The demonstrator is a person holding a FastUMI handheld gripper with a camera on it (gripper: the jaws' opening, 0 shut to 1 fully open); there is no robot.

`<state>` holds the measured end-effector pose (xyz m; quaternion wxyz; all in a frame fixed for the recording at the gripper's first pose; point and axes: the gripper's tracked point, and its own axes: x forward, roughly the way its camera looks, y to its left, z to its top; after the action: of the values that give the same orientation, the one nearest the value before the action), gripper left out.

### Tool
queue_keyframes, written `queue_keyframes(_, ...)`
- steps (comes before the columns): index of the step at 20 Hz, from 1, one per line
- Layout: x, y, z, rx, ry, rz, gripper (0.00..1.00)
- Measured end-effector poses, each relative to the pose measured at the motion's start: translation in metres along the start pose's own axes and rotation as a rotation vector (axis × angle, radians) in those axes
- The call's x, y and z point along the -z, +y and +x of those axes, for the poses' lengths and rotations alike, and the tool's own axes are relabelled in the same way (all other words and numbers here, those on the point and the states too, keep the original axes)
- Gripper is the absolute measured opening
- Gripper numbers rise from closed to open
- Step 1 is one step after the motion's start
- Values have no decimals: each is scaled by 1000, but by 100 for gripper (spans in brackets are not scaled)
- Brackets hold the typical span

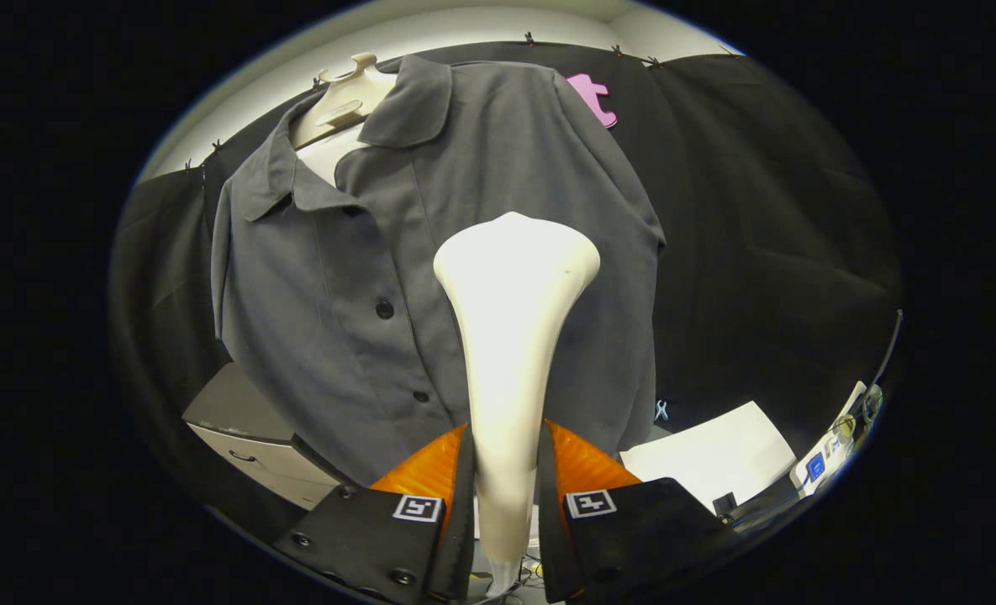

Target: Iron the clothes twice with a garment steamer, once on the left side and once on the right side.

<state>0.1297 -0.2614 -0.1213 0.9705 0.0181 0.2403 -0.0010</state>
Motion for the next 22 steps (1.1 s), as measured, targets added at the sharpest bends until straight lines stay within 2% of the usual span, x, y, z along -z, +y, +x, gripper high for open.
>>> queue_keyframes(13,78,-19,26,6,146,45,40)
queue_keyframes(22,153,-42,45,11,264,75,40)
